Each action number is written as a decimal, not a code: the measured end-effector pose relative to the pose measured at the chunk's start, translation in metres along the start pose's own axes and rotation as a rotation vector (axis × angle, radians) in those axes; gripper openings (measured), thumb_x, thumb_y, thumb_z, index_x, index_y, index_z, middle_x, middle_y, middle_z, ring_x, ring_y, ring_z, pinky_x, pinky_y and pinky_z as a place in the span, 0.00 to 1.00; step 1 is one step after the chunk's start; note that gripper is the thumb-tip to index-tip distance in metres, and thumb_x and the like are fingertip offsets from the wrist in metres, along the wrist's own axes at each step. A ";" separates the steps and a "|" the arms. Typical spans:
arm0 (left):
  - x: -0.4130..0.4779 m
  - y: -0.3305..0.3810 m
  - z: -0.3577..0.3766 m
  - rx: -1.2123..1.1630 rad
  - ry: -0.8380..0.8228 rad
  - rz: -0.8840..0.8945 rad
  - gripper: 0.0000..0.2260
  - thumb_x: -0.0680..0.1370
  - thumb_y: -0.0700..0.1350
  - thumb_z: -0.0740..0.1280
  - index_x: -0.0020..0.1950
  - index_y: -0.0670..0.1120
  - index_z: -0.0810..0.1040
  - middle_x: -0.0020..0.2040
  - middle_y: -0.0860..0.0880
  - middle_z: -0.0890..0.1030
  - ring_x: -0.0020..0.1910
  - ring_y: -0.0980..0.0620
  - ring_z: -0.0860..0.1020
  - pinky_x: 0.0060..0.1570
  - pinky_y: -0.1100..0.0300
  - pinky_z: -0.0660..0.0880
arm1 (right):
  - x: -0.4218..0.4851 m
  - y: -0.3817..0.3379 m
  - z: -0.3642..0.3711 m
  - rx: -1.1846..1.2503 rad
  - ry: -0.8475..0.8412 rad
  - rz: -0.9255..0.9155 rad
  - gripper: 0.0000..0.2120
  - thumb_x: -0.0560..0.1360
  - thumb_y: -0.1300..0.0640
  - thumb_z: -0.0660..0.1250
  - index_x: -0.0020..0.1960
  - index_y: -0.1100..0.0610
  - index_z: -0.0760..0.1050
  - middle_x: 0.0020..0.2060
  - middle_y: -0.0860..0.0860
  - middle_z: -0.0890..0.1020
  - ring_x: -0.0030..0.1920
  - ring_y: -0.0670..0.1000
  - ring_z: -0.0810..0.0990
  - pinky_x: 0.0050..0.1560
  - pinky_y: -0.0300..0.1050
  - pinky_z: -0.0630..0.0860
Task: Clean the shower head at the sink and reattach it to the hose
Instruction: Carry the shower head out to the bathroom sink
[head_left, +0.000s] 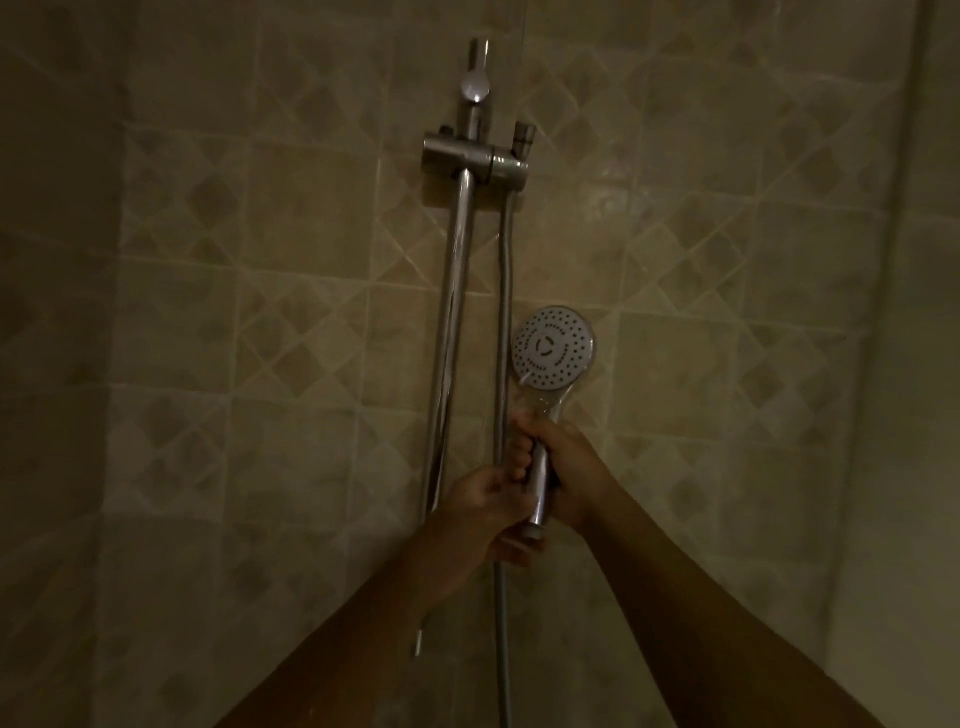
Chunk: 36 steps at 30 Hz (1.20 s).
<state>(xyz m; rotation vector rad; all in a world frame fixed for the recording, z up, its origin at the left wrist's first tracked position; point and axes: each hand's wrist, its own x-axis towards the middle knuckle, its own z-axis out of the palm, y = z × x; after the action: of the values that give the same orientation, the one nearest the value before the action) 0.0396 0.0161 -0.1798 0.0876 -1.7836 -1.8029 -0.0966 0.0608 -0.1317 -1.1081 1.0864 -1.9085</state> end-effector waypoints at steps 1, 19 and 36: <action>-0.007 -0.009 -0.004 -0.004 -0.009 -0.016 0.10 0.80 0.39 0.67 0.61 0.40 0.75 0.42 0.43 0.83 0.35 0.48 0.84 0.32 0.56 0.80 | -0.006 0.009 0.001 -0.026 0.015 0.005 0.13 0.76 0.56 0.69 0.35 0.58 0.72 0.26 0.54 0.70 0.26 0.52 0.70 0.29 0.45 0.70; -0.139 -0.151 -0.010 -0.040 -0.315 -0.421 0.16 0.75 0.34 0.72 0.60 0.48 0.78 0.47 0.46 0.83 0.46 0.46 0.84 0.49 0.46 0.83 | -0.172 0.139 -0.004 -0.014 0.204 0.245 0.08 0.78 0.56 0.66 0.44 0.59 0.74 0.33 0.55 0.75 0.33 0.52 0.73 0.38 0.47 0.74; -0.273 -0.220 0.103 -0.105 -0.527 -0.714 0.24 0.73 0.36 0.74 0.66 0.50 0.73 0.45 0.42 0.84 0.46 0.39 0.84 0.45 0.47 0.83 | -0.373 0.185 -0.071 0.010 0.312 0.435 0.13 0.80 0.51 0.64 0.42 0.59 0.74 0.37 0.58 0.80 0.36 0.52 0.79 0.36 0.43 0.78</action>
<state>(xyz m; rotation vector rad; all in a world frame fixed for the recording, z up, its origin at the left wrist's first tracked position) 0.1388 0.2131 -0.4706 0.2519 -2.1878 -2.6074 0.0200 0.3181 -0.4453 -0.5165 1.3563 -1.7586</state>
